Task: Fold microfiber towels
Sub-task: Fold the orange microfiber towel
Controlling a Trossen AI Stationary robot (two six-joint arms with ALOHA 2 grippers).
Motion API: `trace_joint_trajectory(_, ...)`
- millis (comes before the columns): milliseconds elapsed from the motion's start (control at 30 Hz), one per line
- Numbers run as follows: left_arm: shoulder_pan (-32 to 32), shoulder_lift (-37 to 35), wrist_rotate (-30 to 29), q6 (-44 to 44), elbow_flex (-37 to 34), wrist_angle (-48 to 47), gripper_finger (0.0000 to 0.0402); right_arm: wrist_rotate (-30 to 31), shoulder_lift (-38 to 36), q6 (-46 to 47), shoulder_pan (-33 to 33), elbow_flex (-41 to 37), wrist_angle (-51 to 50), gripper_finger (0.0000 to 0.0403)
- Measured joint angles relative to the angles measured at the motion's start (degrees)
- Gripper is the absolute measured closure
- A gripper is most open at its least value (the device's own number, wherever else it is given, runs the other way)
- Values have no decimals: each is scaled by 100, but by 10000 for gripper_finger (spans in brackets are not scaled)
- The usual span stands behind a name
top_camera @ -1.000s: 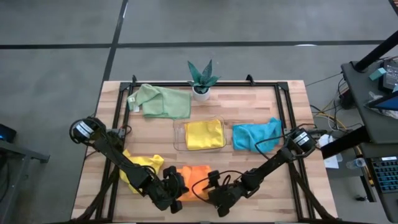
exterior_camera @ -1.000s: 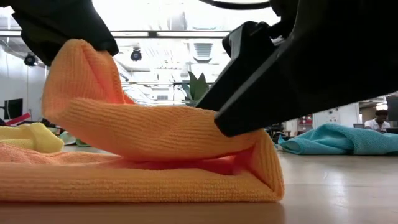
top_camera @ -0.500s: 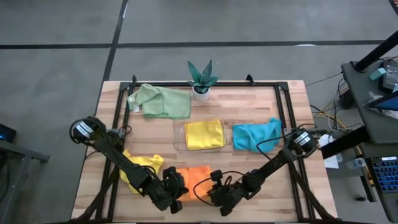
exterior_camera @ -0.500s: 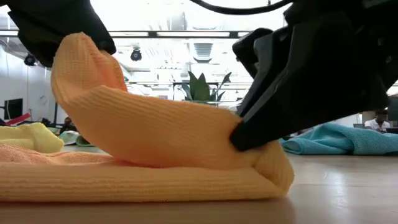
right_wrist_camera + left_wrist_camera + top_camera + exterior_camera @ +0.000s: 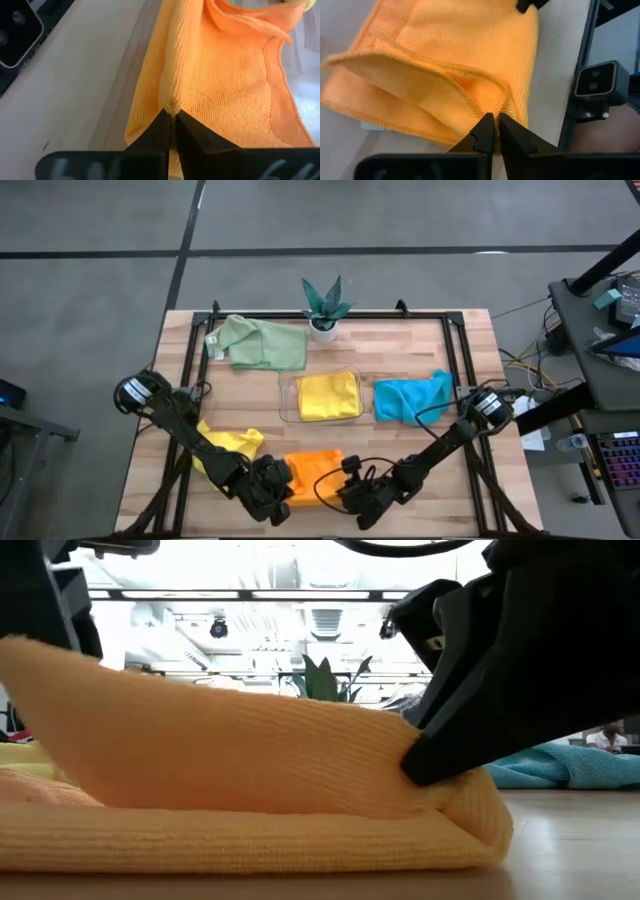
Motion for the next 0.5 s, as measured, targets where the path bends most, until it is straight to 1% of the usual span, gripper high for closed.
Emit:
trace_joint_trajectory(100, -3, 11, 127, -48, 0, 7, 358, -47, 2, 3, 0, 0, 85, 385)
trace_joint_trajectory(167, -4, 11, 228, -117, 0, -8, 333, -107, 0, 82, 0, 0, 102, 371)
trace_joint_trajectory(233, -4, -6, 250, -149, 0, -115, 308, -144, 2, 182, 0, 1, 103, 348)
trace_joint_trajectory(367, -2, -58, 279, -147, 7, -106, 264, -147, -13, 197, 3, 7, 100, 290)
trace_joint_trajectory(500, 2, -124, 322, -158, 15, -102, 244, -147, -210, 195, 31, 7, 5, 240)
